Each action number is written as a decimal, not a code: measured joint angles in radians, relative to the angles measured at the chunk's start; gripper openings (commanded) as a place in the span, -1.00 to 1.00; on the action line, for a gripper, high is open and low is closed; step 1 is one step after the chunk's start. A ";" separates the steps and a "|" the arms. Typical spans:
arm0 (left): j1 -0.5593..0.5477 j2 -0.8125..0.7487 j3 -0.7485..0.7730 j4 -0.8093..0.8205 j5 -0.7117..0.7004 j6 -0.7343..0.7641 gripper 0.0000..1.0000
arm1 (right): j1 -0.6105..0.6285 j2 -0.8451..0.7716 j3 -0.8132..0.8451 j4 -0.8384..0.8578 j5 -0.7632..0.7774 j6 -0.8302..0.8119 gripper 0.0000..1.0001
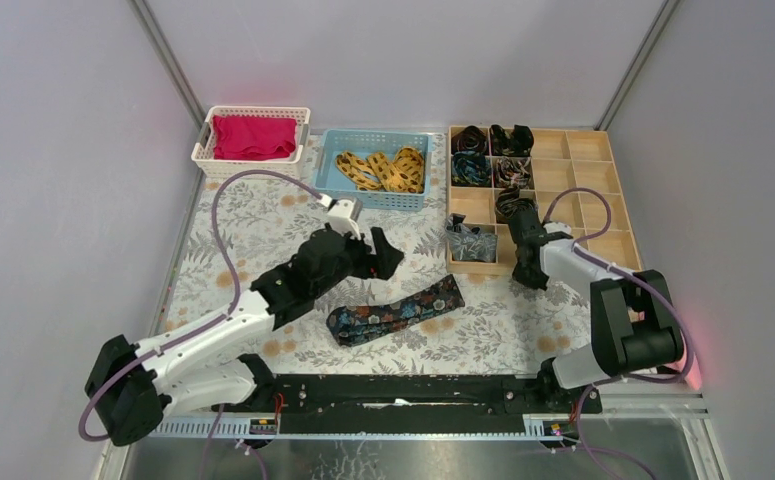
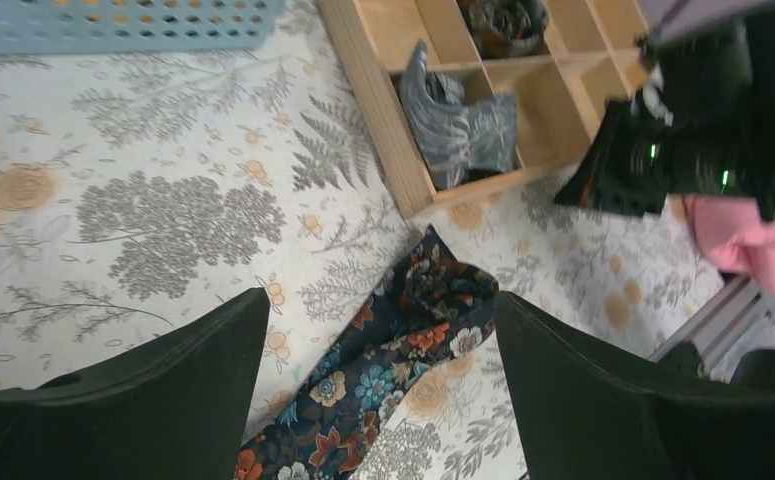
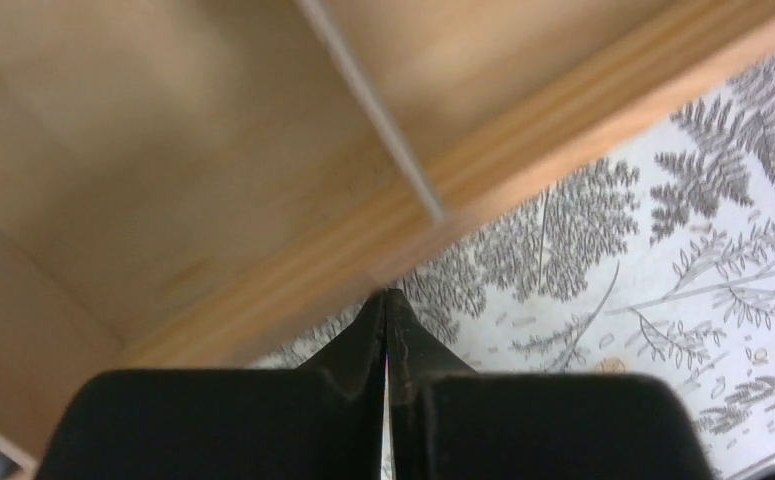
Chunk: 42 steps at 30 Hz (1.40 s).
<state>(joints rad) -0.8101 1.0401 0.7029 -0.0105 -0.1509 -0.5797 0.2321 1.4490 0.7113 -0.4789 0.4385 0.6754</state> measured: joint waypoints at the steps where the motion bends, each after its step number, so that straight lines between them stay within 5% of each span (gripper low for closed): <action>1: -0.013 0.017 0.002 0.002 0.005 0.010 0.82 | -0.017 0.016 0.016 0.006 -0.011 -0.010 -1.00; 17: -0.369 0.546 0.389 -0.175 -0.134 0.146 0.97 | -0.179 0.132 0.257 0.032 -0.198 -0.161 -1.00; 31: -0.394 0.767 0.510 -0.306 -0.273 0.181 0.94 | -0.178 -0.055 0.188 0.121 -0.404 -0.181 -1.00; 34: -0.394 0.813 0.533 -0.311 -0.287 0.195 0.64 | -0.178 -0.084 0.180 0.125 -0.407 -0.182 -1.00; 36: -0.394 0.839 0.545 -0.314 -0.299 0.202 0.20 | -0.178 -0.101 0.173 0.126 -0.407 -0.182 -1.00; 42: -0.394 0.842 0.546 -0.326 -0.358 0.198 -0.35 | -0.177 -0.140 0.132 0.145 -0.444 -0.182 -1.00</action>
<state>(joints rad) -1.2037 1.8816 1.2488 -0.3367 -0.5091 -0.3817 0.0547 1.3090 0.8436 -0.3336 -0.0055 0.4934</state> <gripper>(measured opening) 0.418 0.009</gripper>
